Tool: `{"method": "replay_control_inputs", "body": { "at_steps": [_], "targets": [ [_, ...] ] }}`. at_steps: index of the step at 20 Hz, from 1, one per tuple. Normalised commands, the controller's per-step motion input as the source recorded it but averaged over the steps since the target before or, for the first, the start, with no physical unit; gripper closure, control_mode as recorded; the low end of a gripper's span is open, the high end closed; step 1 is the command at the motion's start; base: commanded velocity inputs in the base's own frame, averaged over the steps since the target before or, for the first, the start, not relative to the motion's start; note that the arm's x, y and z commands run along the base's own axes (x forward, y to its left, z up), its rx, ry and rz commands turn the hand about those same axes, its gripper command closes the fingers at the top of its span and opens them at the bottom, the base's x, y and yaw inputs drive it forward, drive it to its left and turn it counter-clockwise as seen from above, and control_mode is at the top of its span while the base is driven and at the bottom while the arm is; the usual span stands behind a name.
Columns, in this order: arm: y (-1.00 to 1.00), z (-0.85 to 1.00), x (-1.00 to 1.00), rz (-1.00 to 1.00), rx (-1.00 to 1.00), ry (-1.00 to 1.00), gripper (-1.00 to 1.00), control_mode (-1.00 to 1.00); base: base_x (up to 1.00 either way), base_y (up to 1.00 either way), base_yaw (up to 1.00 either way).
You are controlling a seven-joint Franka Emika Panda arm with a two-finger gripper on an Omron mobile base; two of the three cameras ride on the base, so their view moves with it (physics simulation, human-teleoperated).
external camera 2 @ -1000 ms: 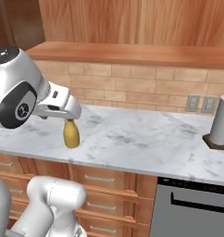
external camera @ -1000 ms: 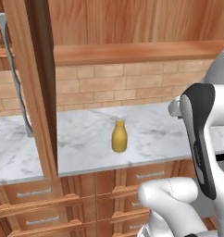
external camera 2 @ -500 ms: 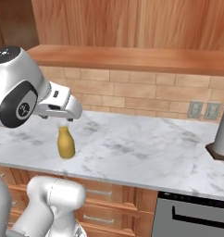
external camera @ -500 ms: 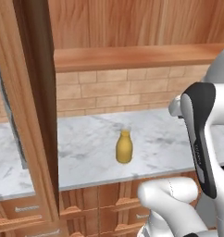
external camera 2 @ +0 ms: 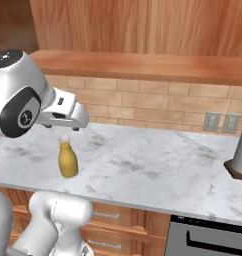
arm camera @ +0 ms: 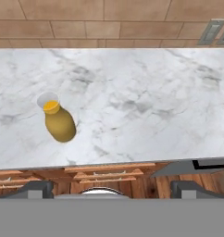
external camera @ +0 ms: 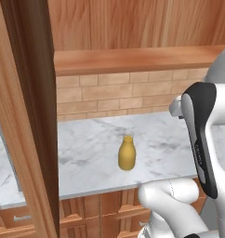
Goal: There is a tray on the dining counter. Grab the cup, mug, and pitcher and place them on the tray. The pitcher may be placed next to the tray if it cannot fit the tray.
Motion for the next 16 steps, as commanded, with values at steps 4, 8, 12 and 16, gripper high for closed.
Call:
{"method": "replay_control_inputs", "body": {
  "at_steps": [4,8,12,16],
  "targets": [
    [0.00,0.00,0.00,0.03,0.00,0.02,-1.00,-1.00,0.00,0.00,0.01],
    [0.21,-0.08,0.00,0.01,0.00,0.07,-1.00,-1.00,0.00,0.00,0.00],
    [0.48,-0.11,0.00,0.00,0.00,0.14,-1.00,-1.00,0.00,0.00,0.00],
    [0.41,-0.03,0.00,0.00,0.00,0.19,-1.00,-1.00,0.00,0.00,0.00]
  ]
}}
